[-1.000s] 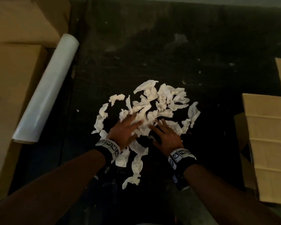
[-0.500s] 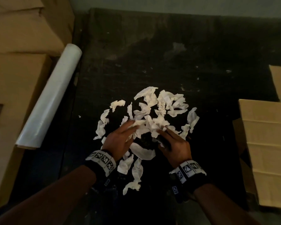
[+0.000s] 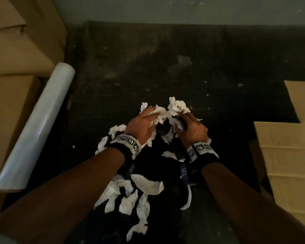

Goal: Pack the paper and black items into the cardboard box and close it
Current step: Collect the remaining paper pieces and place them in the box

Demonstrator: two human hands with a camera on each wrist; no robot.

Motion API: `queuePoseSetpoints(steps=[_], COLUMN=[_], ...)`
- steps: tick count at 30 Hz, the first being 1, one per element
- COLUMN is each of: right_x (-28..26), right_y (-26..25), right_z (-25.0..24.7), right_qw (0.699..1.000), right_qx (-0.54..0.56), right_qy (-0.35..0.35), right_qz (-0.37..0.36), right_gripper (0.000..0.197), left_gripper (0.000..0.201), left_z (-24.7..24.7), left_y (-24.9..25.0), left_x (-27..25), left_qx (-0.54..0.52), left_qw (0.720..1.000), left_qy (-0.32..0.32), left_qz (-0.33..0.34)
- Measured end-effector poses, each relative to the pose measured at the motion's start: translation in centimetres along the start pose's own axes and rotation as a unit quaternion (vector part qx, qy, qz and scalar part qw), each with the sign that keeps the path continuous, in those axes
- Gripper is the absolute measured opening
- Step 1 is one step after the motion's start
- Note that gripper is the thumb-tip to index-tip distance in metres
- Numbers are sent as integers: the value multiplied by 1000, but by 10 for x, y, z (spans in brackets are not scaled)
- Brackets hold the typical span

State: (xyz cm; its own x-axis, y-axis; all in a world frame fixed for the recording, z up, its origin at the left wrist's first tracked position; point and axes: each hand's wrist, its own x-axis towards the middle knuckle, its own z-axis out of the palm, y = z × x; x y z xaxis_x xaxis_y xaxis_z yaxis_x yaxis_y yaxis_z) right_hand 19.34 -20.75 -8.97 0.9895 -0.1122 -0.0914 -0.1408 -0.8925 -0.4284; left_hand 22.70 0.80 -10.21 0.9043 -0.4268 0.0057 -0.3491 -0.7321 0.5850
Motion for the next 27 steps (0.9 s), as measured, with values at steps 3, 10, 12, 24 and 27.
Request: queuePoseSetpoints(steps=[3, 10, 12, 24, 27], right_x=[17, 14, 15, -16, -38], right_y=[11, 19, 17, 5, -3], right_z=[23, 46, 45, 53, 50], right_qw=[999, 987, 982, 986, 983], right_qx=[9, -96, -117, -69, -87], right_qy=[-32, -130, -146, -153, -164], right_qz=[-18, 6, 3, -5, -11], right_gripper=[54, 90, 105, 76, 67], left_gripper=[50, 72, 92, 70, 71], left_z=[15, 27, 28, 37, 43], left_y=[-11, -25, -30, -9, 4], left_x=[17, 18, 16, -25, -48], left_qx=[38, 146, 162, 81, 83], left_qw=[996, 974, 968, 986, 983], left_qy=[-76, -169, -190, -144, -152], left_qz=[-11, -48, -32, -34, -61])
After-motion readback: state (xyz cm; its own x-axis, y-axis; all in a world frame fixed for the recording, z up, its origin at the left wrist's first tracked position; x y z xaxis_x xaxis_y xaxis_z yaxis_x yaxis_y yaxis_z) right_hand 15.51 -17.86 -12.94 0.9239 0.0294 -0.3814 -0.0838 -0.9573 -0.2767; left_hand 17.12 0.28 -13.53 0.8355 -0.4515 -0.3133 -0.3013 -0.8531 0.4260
